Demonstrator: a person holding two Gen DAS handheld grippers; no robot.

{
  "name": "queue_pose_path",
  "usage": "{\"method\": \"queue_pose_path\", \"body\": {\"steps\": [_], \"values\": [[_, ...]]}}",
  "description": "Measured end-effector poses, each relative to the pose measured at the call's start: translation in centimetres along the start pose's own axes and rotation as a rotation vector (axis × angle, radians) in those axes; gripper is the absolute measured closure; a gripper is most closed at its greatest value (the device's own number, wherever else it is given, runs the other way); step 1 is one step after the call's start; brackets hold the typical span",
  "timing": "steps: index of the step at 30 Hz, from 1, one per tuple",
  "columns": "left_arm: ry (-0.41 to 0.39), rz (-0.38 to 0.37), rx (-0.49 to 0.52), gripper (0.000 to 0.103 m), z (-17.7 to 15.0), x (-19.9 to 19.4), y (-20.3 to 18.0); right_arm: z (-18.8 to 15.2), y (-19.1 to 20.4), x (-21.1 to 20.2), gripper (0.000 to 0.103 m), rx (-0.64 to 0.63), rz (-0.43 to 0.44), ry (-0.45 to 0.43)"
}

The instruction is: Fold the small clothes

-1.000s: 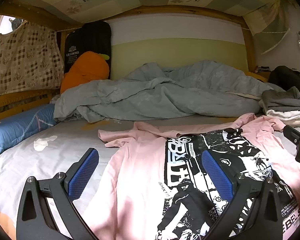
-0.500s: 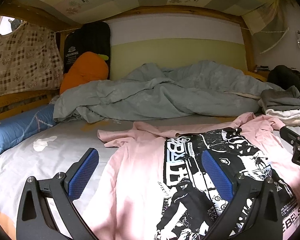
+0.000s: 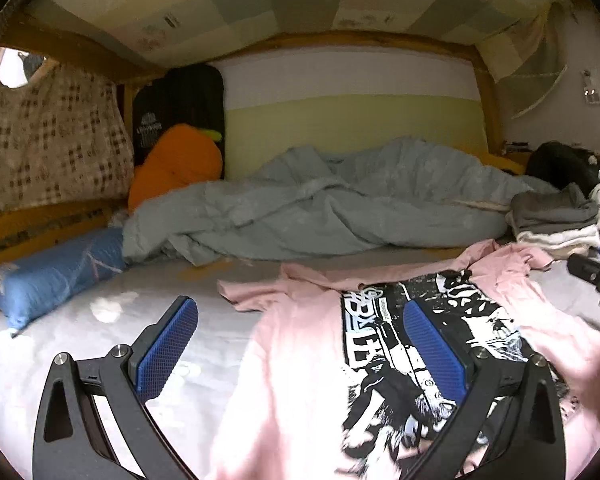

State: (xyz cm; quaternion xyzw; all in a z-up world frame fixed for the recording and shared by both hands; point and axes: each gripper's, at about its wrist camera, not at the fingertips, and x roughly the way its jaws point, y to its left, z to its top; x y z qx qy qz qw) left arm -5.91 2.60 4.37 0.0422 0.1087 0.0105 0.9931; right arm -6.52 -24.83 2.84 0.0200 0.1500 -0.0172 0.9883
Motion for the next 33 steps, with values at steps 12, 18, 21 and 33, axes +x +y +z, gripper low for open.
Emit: {"method": "queue_pose_path", "body": {"steps": [12,18,21,33], "values": [[0.069,0.03,-0.179,0.0,-4.1,-10.0,4.0,-6.7,-6.7,-11.8,0.01,0.113,-0.123,0.17],[0.139,0.03,-0.185,0.0,-6.3,-9.6,2.5,-11.9,-8.1,-12.0,0.053,0.244,-0.133,0.341],[0.136,0.05,-0.179,0.0,-6.7,-10.3,2.0,-14.2,-8.6,-11.8,0.065,0.304,-0.159,0.395],[0.318,0.096,-0.421,0.0,-11.8,-9.2,4.9,-14.7,-8.7,-11.6,0.046,0.37,-0.126,0.431]]}}
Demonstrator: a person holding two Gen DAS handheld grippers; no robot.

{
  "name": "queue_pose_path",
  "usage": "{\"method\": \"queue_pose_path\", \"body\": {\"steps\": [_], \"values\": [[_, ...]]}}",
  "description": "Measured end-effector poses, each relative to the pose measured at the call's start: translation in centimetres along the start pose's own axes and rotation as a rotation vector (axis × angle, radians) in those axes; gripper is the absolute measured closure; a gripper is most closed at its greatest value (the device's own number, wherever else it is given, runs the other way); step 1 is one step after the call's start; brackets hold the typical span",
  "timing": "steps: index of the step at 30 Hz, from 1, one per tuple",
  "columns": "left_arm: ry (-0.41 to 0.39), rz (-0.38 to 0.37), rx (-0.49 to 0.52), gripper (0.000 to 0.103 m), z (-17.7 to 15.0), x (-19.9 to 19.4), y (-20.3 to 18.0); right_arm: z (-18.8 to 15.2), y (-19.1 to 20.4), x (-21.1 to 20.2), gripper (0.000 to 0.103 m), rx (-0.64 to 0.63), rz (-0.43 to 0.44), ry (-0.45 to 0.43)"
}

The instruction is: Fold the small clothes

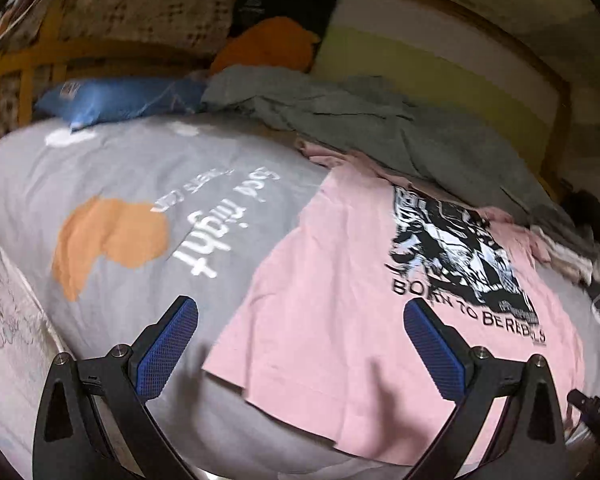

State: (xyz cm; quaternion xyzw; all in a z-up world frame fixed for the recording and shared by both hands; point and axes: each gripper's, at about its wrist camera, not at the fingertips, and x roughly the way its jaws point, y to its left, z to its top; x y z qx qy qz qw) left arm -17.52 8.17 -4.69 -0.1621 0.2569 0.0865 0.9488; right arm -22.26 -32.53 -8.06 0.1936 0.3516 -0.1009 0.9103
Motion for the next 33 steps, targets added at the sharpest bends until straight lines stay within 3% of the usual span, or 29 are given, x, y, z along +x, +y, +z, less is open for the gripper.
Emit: {"method": "queue_pose_path", "body": {"steps": [3,9,10,12,14,20,22,24,28,29,30,31,33], "values": [[0.032,0.005,-0.042,0.001,-0.1,0.6,1.0,0.1,-1.2,-1.0,0.045,0.077,0.07,-0.029],[0.07,0.029,-0.082,0.001,-0.3,1.2,2.0,-0.2,-1.2,0.3,0.042,0.073,0.018,0.038],[0.078,0.035,-0.084,0.001,-0.4,1.3,2.2,-0.2,-0.9,0.3,0.047,0.055,0.012,0.032],[0.093,0.048,-0.098,0.001,-0.6,1.4,2.7,-0.2,-0.2,0.0,0.094,0.031,0.03,0.014],[0.097,0.054,-0.106,0.012,-0.8,1.3,3.1,-0.1,-0.3,-0.8,0.098,0.052,0.034,-0.046],[0.09,0.082,-0.099,0.018,-1.4,0.5,3.8,0.7,-0.1,-4.6,0.098,0.047,-0.038,-0.276],[0.124,0.059,-0.115,0.028,-1.9,0.7,4.1,0.8,0.3,-4.8,0.098,0.029,-0.066,-0.292],[0.161,0.021,-0.135,0.047,-2.3,1.2,4.3,0.9,0.5,-4.6,0.098,0.018,-0.076,-0.283],[0.144,0.045,-0.145,0.054,-1.9,1.8,4.4,0.8,-0.1,-4.3,0.098,0.028,-0.073,-0.251],[0.14,0.052,-0.153,0.074,-1.7,1.9,4.5,0.4,-0.2,-4.6,0.098,0.035,-0.065,-0.25],[0.137,0.037,-0.149,0.102,-1.6,1.8,4.4,0.2,-0.3,-4.7,0.098,0.039,-0.06,-0.25],[0.136,0.001,-0.136,0.101,-1.5,1.6,4.1,0.3,-0.3,-4.6,0.098,0.04,-0.057,-0.251],[0.041,0.08,-0.051,0.102,-1.4,-0.2,2.6,0.4,-0.3,-4.7,0.098,0.041,-0.052,-0.261]]}}
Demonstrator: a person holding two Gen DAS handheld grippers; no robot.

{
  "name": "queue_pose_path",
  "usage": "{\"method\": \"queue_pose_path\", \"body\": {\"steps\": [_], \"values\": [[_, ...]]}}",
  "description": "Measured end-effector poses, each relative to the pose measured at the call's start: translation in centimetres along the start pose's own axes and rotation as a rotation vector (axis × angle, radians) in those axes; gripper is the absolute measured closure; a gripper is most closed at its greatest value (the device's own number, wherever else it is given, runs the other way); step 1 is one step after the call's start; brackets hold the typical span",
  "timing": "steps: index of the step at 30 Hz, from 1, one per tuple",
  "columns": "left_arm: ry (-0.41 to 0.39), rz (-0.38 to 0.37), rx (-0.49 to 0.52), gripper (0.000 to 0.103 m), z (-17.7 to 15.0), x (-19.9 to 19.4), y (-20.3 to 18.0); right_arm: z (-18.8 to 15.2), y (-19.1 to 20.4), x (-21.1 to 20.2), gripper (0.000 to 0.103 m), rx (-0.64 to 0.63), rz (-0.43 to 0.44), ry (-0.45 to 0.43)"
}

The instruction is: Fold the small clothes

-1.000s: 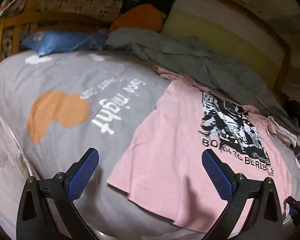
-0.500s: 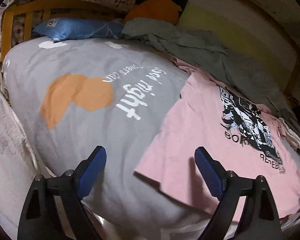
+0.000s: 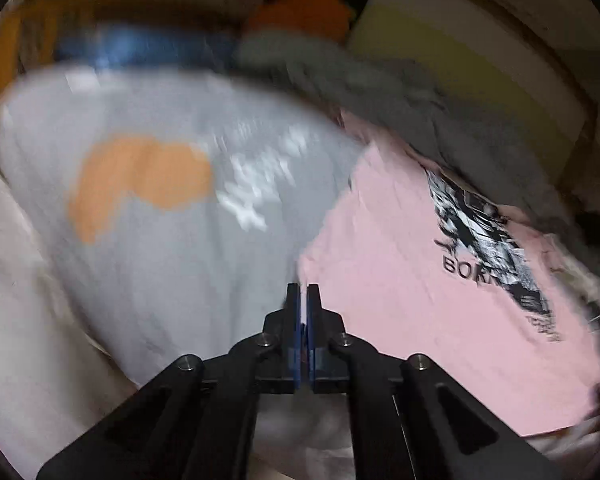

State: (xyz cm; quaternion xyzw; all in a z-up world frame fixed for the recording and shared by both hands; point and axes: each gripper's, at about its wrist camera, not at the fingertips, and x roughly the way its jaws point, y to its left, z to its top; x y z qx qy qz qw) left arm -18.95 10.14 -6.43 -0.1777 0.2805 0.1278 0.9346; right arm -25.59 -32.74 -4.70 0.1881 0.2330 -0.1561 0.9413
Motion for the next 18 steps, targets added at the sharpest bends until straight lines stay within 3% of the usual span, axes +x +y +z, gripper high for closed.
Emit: {"method": "queue_pose_path", "body": {"steps": [2,7,10,13,18], "values": [[-0.116,0.03,0.073,0.102,0.5,-2.4,-1.3,0.2,0.2,-0.6,0.098,-0.007,0.007,-0.026],[-0.321,0.02,0.032,0.101,3.5,-9.8,-0.7,1.4,0.6,-6.6,0.099,-0.024,-0.019,-0.282],[-0.408,0.023,0.056,0.101,4.9,-13.5,-0.7,2.2,0.8,-9.7,0.099,-0.046,0.005,-0.359],[-0.379,0.076,0.097,0.101,5.1,-13.7,-1.4,2.2,1.7,-10.4,0.099,-0.08,-0.009,-0.347],[-0.152,0.091,0.033,0.101,4.0,-9.2,-0.4,1.0,1.2,-8.4,0.099,-0.05,-0.043,-0.232]]}}
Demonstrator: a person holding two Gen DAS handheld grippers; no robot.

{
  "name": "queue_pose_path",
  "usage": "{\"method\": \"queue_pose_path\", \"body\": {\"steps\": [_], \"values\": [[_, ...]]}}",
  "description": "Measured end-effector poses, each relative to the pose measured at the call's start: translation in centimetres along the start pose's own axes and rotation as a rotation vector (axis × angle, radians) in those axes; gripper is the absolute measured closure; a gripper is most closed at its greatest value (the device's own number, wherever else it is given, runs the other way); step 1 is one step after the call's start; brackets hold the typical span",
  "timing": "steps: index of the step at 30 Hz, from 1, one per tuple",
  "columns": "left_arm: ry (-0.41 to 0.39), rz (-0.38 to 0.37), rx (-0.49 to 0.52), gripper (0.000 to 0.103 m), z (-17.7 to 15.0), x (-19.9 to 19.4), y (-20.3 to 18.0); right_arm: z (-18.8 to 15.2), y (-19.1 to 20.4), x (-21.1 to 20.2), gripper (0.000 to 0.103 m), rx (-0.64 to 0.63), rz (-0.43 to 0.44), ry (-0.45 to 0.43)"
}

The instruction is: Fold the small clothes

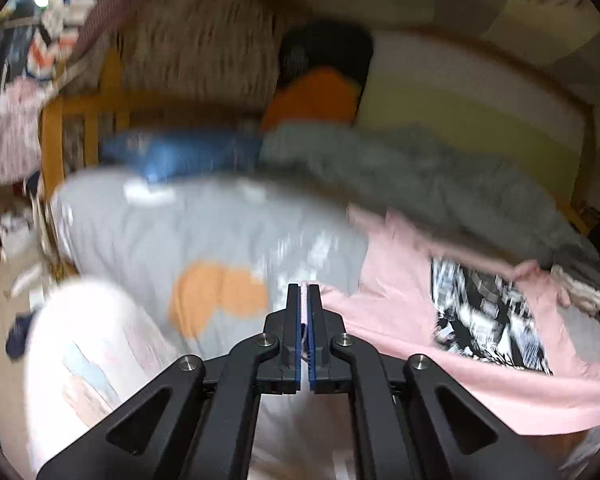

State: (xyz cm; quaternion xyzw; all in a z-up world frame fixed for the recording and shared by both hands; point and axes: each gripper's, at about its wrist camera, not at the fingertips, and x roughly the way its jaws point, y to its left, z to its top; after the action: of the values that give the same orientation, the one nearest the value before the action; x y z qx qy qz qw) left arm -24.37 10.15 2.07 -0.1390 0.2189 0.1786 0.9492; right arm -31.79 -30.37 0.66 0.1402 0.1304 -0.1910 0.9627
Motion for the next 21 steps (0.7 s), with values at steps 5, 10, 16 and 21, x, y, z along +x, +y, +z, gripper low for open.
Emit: {"method": "queue_pose_path", "body": {"steps": [5,10,16,21], "values": [[0.105,0.03,0.015,0.101,-0.5,2.4,-0.8,-0.6,-0.4,1.7,0.099,0.011,-0.013,0.097],[0.167,-0.051,0.028,0.101,5.8,7.8,-3.7,4.0,1.0,9.4,0.099,0.073,0.049,0.278],[0.395,-0.095,0.317,0.065,9.5,22.2,-12.6,7.8,5.5,23.9,0.089,-0.045,0.012,0.299],[0.398,-0.079,0.285,0.044,7.0,24.9,-10.2,7.0,6.8,28.6,0.039,-0.197,0.007,0.376]]}}
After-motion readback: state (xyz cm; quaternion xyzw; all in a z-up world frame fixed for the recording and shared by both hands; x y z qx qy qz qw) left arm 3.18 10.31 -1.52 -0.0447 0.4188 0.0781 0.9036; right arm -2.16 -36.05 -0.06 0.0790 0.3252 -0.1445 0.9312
